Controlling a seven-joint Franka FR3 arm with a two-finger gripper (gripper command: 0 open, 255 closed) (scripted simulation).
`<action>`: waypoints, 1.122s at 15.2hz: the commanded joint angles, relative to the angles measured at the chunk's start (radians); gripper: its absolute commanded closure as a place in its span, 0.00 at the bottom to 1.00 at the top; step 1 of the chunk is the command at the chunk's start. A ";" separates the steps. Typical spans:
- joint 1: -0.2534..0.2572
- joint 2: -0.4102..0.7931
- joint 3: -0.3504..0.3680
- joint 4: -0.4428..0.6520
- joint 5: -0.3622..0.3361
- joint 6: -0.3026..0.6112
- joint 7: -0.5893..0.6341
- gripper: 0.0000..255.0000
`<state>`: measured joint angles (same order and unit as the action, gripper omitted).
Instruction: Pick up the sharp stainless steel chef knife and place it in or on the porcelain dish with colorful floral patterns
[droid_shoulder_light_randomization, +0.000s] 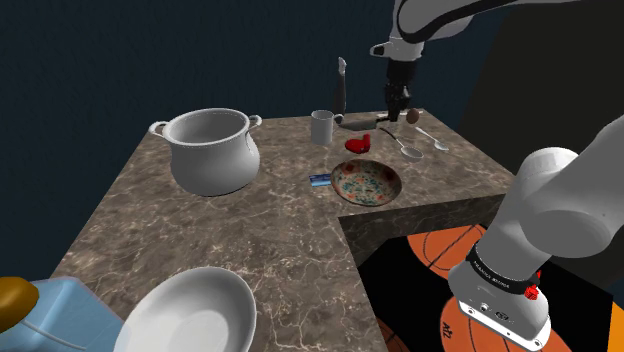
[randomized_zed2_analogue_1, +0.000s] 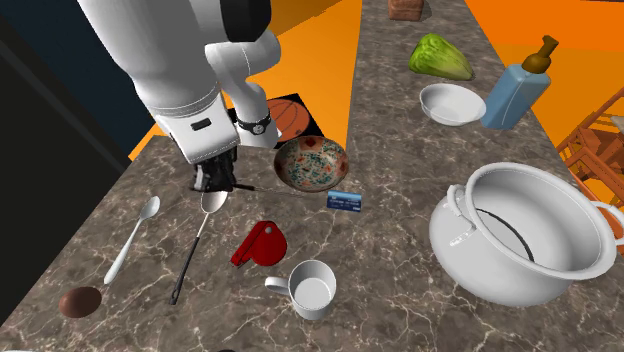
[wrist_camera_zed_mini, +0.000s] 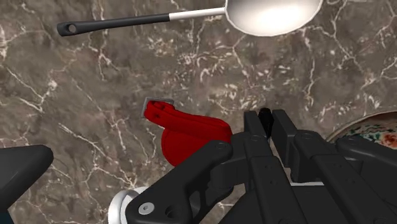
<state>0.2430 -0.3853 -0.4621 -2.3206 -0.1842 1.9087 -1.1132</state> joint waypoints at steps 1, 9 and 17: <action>0.001 -0.035 0.020 -0.017 -0.005 -0.019 0.024 1.00; 0.016 -0.288 0.184 -0.189 0.016 -0.115 0.205 1.00; 0.037 -0.392 0.264 -0.299 0.056 -0.115 0.291 1.00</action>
<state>0.2805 -0.7774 -0.1972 -2.6074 -0.1272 1.7810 -0.8225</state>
